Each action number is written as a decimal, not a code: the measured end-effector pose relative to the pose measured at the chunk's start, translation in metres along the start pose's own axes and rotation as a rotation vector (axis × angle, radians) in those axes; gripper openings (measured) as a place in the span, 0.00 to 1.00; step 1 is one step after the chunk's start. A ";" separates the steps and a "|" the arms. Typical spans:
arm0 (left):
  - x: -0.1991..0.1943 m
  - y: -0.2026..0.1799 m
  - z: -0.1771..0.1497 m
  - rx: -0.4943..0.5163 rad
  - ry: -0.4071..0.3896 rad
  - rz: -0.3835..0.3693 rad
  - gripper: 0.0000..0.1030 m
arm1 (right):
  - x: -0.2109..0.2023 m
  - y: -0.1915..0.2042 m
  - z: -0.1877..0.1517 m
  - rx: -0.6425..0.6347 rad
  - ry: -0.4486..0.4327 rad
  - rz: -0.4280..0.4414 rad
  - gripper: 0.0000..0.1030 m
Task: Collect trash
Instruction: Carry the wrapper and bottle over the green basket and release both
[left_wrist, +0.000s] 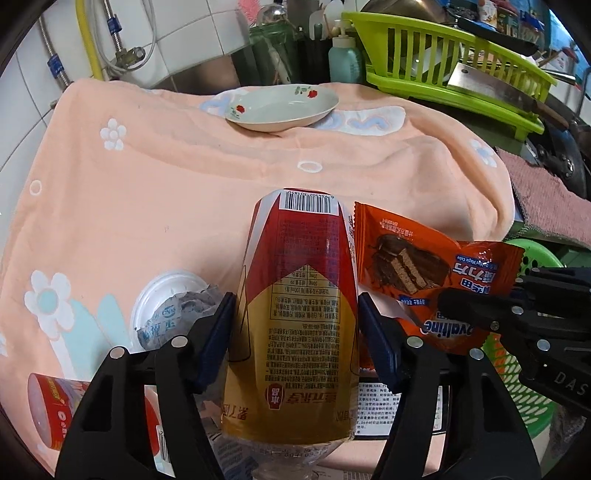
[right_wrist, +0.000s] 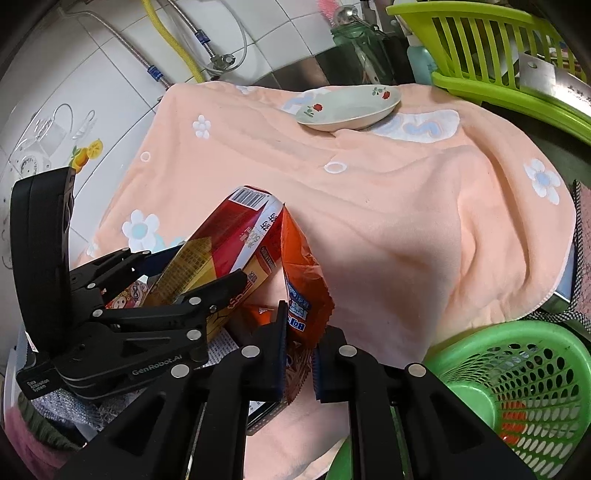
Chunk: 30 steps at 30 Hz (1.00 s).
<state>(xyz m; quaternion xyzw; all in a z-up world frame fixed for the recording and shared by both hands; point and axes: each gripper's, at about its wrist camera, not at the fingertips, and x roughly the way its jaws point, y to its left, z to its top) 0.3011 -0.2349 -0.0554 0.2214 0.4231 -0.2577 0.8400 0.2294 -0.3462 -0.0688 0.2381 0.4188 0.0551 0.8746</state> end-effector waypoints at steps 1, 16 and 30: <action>-0.001 -0.001 0.000 0.001 -0.003 0.001 0.62 | -0.001 0.000 0.000 -0.002 -0.002 -0.001 0.10; -0.041 0.002 -0.003 -0.031 -0.086 -0.009 0.62 | -0.030 0.011 -0.001 -0.028 -0.056 -0.013 0.08; -0.108 -0.016 -0.012 -0.042 -0.190 -0.063 0.62 | -0.086 0.007 -0.017 -0.065 -0.115 -0.041 0.08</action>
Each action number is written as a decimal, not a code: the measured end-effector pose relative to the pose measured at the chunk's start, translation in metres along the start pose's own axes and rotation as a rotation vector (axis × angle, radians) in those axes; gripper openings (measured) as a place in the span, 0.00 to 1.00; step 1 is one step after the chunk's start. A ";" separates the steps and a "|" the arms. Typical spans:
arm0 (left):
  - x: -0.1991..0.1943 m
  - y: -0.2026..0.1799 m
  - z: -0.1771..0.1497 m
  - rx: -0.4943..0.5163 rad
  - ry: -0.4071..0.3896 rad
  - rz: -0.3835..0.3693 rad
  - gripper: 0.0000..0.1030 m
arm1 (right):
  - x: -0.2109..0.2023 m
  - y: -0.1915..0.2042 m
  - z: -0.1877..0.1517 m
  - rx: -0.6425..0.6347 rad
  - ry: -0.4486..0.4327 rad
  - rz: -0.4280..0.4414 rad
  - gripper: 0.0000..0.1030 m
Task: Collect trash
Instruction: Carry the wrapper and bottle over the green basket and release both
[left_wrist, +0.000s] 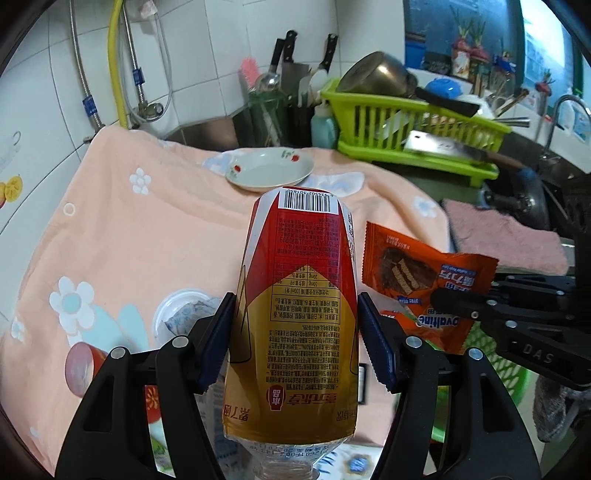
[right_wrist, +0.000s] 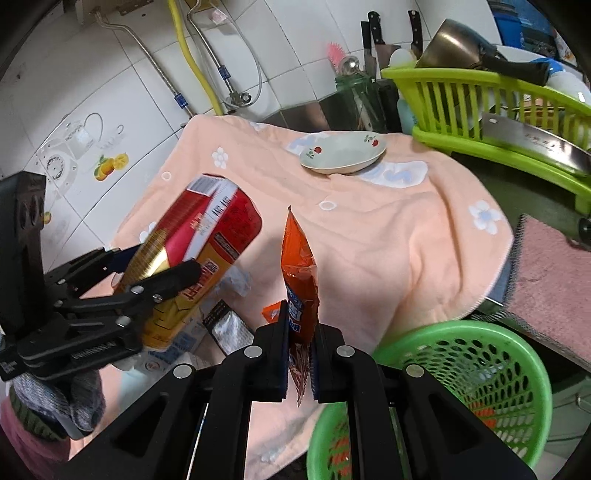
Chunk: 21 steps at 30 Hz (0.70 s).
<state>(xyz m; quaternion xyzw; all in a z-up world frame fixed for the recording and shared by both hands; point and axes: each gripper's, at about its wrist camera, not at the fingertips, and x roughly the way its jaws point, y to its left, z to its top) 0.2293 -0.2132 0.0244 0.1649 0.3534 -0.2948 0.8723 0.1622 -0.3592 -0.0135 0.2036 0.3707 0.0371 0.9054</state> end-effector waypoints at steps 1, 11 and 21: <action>-0.003 -0.002 0.000 -0.003 -0.004 -0.007 0.62 | -0.005 -0.002 -0.003 -0.004 -0.003 -0.006 0.08; -0.034 -0.034 -0.020 -0.017 -0.031 -0.106 0.62 | -0.041 -0.031 -0.044 -0.019 0.018 -0.101 0.09; -0.035 -0.074 -0.043 -0.001 -0.010 -0.175 0.62 | -0.053 -0.082 -0.086 0.035 0.069 -0.219 0.22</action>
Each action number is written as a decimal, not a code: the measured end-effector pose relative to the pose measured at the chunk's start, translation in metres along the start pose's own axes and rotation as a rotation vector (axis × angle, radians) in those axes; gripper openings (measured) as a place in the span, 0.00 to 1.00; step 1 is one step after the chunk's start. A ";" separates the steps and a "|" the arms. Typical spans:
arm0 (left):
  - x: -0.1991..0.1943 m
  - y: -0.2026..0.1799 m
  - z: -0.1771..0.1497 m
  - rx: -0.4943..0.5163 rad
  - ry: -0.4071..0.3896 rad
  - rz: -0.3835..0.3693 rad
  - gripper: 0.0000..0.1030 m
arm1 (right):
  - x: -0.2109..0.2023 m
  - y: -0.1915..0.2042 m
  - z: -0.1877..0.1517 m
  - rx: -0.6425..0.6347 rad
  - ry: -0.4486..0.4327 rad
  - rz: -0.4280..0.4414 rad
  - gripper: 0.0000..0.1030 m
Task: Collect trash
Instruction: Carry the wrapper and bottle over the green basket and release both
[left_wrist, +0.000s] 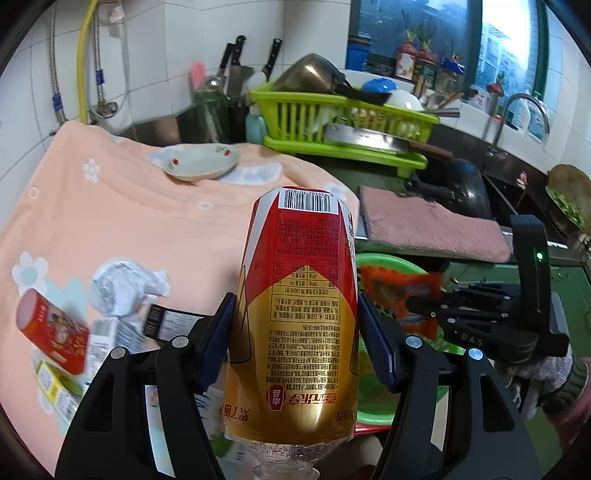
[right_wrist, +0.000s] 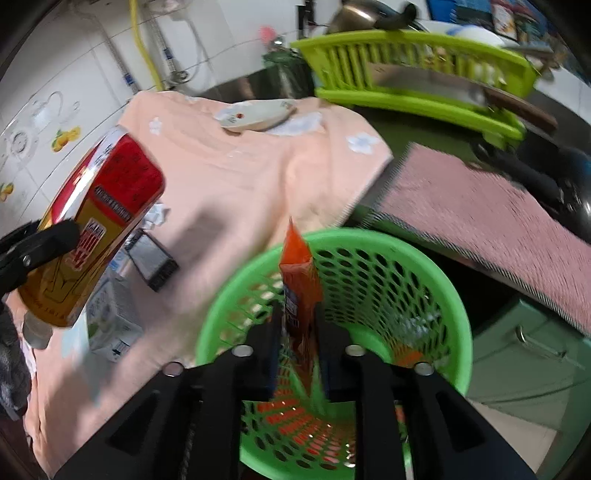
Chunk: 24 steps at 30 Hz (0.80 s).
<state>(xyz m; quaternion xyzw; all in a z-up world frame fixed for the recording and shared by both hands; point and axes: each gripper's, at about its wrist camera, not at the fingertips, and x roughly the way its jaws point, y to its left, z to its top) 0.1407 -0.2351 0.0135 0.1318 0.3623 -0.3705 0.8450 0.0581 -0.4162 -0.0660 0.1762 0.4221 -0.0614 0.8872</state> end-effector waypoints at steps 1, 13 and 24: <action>0.003 -0.004 -0.002 0.001 0.006 -0.005 0.62 | 0.000 -0.005 -0.002 0.008 0.002 -0.005 0.25; 0.042 -0.048 -0.015 -0.005 0.058 -0.067 0.62 | -0.021 -0.038 -0.020 0.045 -0.027 -0.036 0.49; 0.070 -0.067 -0.020 -0.007 0.095 -0.093 0.66 | -0.038 -0.043 -0.029 0.028 -0.053 -0.038 0.57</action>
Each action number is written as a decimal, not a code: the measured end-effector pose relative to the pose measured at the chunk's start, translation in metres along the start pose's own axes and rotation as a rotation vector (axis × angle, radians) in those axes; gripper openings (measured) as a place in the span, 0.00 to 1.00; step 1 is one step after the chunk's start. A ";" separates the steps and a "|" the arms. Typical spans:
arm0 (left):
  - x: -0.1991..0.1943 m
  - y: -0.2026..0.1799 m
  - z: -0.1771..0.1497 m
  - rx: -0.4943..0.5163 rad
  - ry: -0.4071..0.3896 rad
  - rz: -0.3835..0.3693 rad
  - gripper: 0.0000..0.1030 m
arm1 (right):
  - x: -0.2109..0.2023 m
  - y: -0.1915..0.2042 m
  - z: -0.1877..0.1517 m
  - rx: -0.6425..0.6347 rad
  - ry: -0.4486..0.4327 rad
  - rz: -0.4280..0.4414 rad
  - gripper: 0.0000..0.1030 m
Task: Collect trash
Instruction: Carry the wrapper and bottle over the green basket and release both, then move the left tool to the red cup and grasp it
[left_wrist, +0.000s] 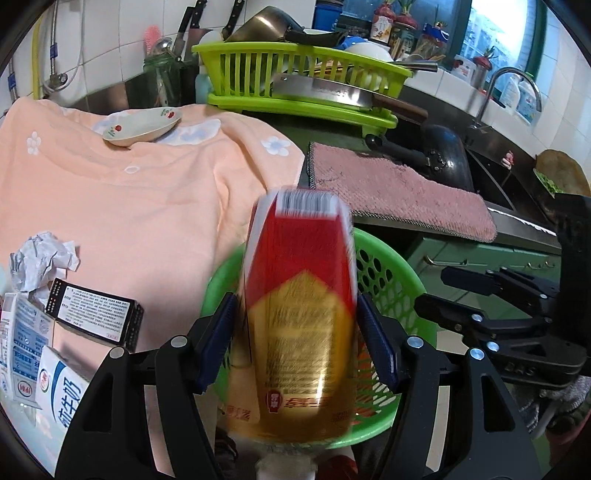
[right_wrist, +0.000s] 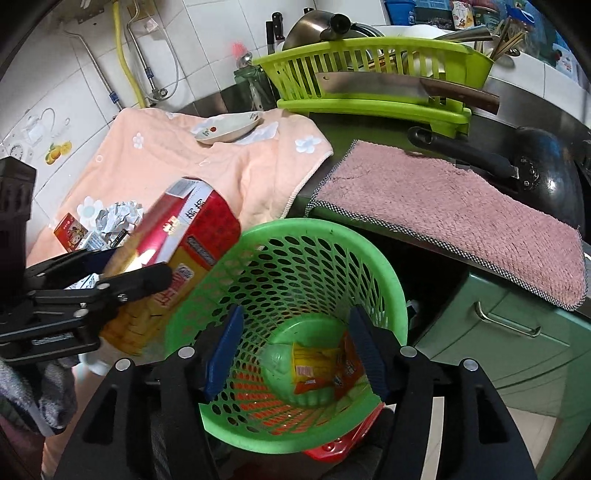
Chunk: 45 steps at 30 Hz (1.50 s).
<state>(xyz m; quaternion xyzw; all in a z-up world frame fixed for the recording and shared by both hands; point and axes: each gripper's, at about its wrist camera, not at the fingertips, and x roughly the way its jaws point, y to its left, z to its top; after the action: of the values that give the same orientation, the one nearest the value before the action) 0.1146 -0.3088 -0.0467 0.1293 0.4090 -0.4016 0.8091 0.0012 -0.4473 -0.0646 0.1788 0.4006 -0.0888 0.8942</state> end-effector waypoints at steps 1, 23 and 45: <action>0.001 0.000 0.000 -0.003 -0.002 -0.004 0.68 | -0.001 0.000 0.000 -0.001 -0.001 0.000 0.57; -0.079 0.065 -0.019 -0.076 -0.133 0.165 0.71 | -0.003 0.060 0.013 -0.097 -0.017 0.066 0.65; -0.155 0.244 -0.053 -0.354 -0.206 0.556 0.79 | 0.027 0.173 0.047 -0.279 0.001 0.180 0.66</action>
<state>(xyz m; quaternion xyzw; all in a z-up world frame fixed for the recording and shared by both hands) 0.2166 -0.0386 0.0095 0.0523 0.3375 -0.0997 0.9346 0.1035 -0.3069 -0.0125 0.0880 0.3921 0.0486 0.9144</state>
